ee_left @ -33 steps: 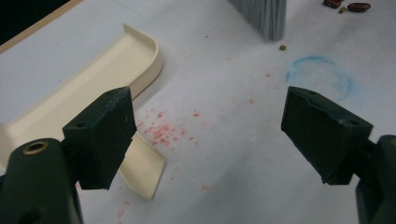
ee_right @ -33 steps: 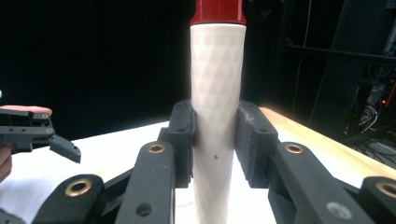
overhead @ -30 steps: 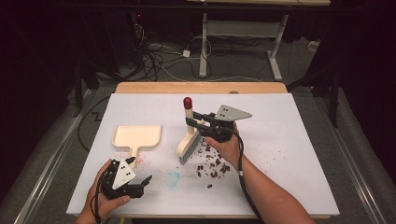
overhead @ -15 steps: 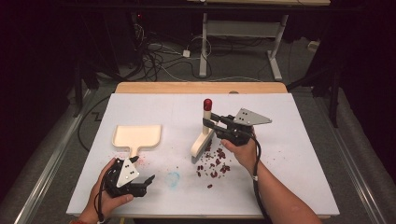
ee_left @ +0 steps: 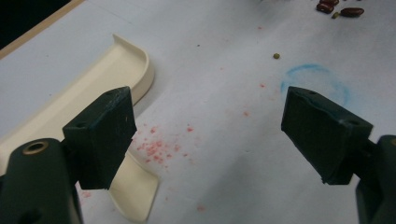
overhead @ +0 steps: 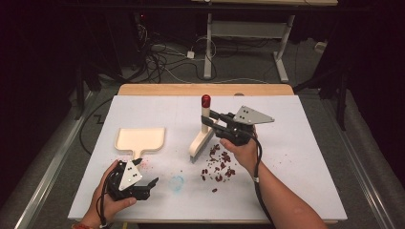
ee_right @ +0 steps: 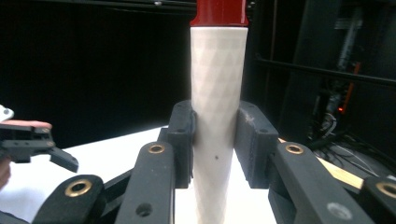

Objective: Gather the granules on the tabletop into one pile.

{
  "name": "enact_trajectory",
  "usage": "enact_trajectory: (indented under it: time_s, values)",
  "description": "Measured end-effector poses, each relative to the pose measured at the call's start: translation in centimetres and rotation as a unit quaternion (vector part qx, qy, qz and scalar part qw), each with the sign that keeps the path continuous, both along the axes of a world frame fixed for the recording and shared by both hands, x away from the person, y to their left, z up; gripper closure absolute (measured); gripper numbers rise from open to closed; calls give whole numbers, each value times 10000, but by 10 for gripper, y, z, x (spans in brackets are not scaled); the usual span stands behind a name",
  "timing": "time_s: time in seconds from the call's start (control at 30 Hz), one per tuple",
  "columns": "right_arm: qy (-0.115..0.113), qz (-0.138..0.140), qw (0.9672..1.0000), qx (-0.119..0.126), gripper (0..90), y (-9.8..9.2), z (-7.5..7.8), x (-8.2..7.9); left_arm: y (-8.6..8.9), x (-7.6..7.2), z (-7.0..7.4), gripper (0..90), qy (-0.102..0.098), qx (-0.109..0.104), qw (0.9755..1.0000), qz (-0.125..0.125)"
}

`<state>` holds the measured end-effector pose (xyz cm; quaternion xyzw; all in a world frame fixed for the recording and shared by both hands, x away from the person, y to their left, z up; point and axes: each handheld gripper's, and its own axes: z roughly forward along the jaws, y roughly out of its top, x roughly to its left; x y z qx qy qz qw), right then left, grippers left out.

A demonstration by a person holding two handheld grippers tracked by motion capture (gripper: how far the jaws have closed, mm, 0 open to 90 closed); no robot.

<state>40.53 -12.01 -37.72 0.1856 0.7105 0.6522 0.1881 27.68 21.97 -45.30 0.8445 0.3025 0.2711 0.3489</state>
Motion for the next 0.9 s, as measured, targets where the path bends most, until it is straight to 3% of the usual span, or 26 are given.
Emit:
enact_trajectory:
  time_s: [0.2,0.23,0.33,0.53,0.7,0.9]
  values:
    - [97,405,9991,15,697,24,3,-2,8,-1,4,169,-84,-103,9998,123]
    - [168,630,9979,35,696,35,0,-3,10,-2,4,169,-103,-123,9998,148]
    - [138,841,9963,-50,696,48,-5,-3,17,-4,7,169,-144,-259,9993,247]
    - [262,1176,9923,-278,697,67,-22,-1,18,-4,6,169,-183,-193,9994,209]
    - [185,1256,9912,-380,698,61,-20,1,17,-5,5,169,-162,-200,9995,189]
    - [207,1095,9930,-397,698,31,-19,4,15,-6,5,169,-141,-201,9996,149]
